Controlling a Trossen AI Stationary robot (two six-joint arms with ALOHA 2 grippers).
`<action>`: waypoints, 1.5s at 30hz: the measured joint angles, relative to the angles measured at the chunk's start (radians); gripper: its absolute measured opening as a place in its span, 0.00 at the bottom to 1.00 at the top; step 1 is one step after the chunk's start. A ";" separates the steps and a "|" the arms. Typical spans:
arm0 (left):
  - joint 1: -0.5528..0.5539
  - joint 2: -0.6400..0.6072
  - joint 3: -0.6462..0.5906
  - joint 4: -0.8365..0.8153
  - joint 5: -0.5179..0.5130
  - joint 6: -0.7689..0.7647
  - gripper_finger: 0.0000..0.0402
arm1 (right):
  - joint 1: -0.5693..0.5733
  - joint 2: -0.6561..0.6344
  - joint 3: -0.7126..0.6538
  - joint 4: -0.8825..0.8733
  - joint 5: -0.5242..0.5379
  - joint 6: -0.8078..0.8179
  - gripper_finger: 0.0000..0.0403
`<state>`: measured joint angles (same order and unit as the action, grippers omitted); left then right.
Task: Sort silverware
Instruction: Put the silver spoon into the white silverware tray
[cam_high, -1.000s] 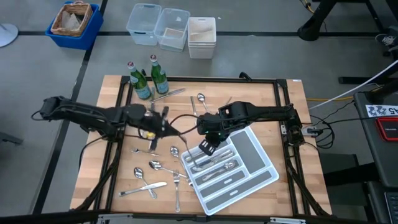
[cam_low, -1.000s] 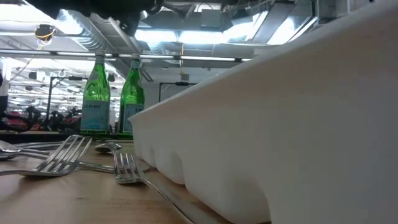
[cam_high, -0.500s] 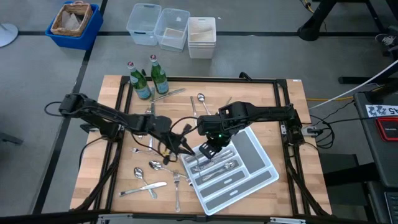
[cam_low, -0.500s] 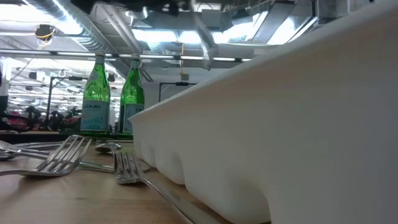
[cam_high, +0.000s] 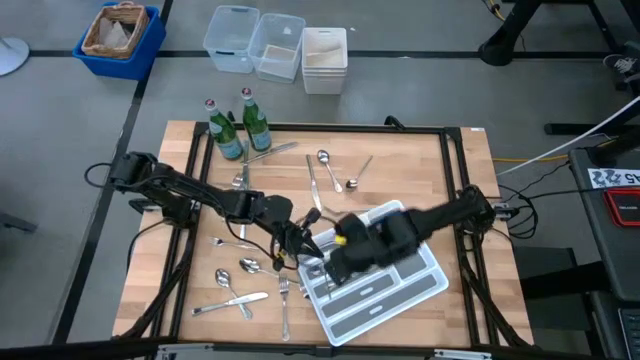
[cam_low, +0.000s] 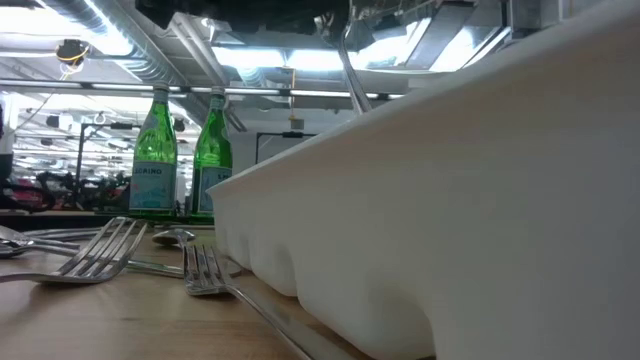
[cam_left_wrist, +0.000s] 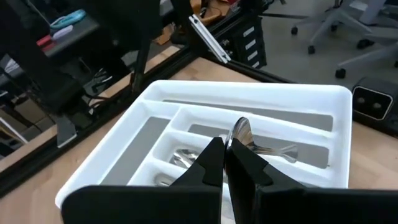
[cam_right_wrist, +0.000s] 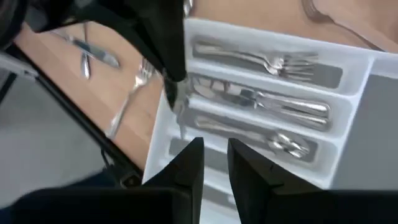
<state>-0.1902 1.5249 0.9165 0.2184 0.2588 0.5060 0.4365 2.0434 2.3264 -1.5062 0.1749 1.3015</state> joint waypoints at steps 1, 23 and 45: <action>0.000 0.000 0.000 0.000 0.000 0.000 0.00 | 0.019 0.000 -0.010 0.012 0.030 0.017 0.19; 0.001 0.000 0.000 -0.029 0.000 -0.068 0.00 | 0.085 0.006 -0.273 0.363 0.285 0.026 0.19; 0.001 0.000 -0.001 -0.019 -0.002 -0.103 0.00 | 0.066 0.021 -0.273 0.432 0.324 -0.077 0.19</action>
<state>-0.1890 1.5253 0.9154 0.1992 0.2565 0.4035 0.5028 2.0644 2.0533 -1.0745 0.4988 1.2241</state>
